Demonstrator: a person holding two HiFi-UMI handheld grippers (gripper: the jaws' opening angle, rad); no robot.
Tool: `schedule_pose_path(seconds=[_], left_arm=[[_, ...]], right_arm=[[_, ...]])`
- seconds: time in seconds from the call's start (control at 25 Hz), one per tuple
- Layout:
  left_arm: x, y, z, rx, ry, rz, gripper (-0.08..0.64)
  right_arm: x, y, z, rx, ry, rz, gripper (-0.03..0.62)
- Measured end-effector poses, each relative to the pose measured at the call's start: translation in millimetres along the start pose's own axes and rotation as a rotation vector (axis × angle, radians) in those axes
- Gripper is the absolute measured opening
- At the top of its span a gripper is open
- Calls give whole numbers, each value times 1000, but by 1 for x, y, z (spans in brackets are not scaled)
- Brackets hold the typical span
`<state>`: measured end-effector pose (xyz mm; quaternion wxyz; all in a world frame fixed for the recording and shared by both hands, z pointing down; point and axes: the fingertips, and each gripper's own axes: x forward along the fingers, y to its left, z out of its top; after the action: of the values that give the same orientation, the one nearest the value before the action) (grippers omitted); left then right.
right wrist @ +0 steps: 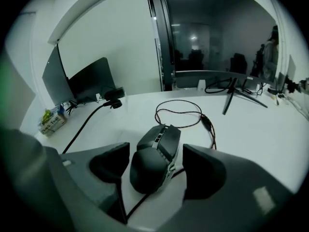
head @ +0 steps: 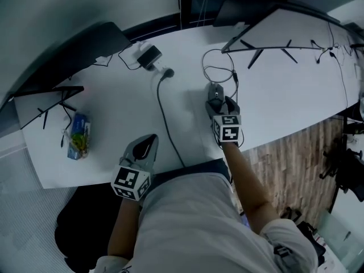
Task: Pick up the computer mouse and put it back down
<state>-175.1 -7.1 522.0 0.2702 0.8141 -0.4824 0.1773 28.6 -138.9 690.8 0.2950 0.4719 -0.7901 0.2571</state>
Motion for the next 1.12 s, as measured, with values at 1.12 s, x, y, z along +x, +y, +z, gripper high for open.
schedule_pose_path(seconds=[1.12], left_arm=[[-11,-6,-10,12,16,2,9]], right_arm=[[15,-5,-8,23,9,-99,308]])
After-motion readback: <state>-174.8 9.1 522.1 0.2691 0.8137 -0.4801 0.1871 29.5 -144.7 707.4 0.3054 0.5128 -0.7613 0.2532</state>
